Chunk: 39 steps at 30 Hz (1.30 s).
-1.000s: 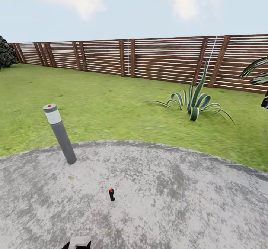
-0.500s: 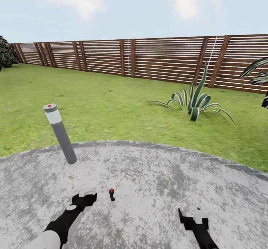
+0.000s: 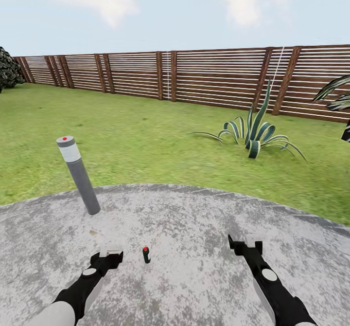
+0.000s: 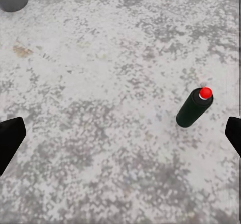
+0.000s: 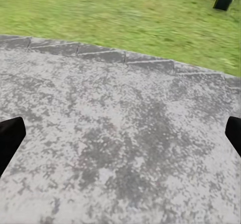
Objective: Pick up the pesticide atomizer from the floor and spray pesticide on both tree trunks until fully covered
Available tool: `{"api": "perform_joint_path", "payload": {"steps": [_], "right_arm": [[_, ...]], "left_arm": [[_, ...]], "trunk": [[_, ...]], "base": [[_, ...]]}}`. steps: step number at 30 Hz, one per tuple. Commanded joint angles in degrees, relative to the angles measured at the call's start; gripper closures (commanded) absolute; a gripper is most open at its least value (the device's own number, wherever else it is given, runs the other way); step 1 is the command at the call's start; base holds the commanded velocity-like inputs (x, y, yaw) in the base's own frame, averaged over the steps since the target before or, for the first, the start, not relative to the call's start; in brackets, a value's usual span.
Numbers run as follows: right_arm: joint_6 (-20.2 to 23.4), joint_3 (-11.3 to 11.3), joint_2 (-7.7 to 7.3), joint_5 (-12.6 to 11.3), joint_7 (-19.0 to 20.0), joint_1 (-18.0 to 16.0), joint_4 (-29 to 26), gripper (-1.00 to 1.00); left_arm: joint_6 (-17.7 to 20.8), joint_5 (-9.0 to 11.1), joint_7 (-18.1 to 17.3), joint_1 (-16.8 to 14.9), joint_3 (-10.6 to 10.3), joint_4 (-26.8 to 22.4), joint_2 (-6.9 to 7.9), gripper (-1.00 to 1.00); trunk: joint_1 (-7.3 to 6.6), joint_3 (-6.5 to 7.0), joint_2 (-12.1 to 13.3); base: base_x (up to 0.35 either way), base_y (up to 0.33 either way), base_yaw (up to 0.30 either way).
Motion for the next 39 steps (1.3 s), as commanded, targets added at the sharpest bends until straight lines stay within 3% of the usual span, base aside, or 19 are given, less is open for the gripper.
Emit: {"api": "perform_joint_path", "payload": {"steps": [1, 19, 39], "right_arm": [[-0.11, -0.01, -0.01, 0.10, 0.01, -0.07, 0.20, -1.00], [-0.06, 0.27, 0.03, 0.11, 0.08, -0.12, 0.10, -1.00], [-0.11, 0.28, 0.15, 0.08, 0.03, -0.12, 0.25, -1.00]], "left_arm": [[-0.23, 0.08, 0.07, -0.03, 0.10, -0.08, -0.05, -1.00], [-0.12, 0.18, 0.15, -0.02, 0.22, -0.09, -0.04, -1.00], [-0.12, 0.26, 0.16, -0.02, 0.24, -0.09, -0.05, -1.00]], "trunk": [[-0.01, -0.05, -0.02], [-0.01, -0.05, -0.02], [-0.01, -0.05, -0.02]], "base": [[0.000, 0.000, 0.000], [0.162, -0.140, 0.009], [0.100, -0.269, 0.239]]}}
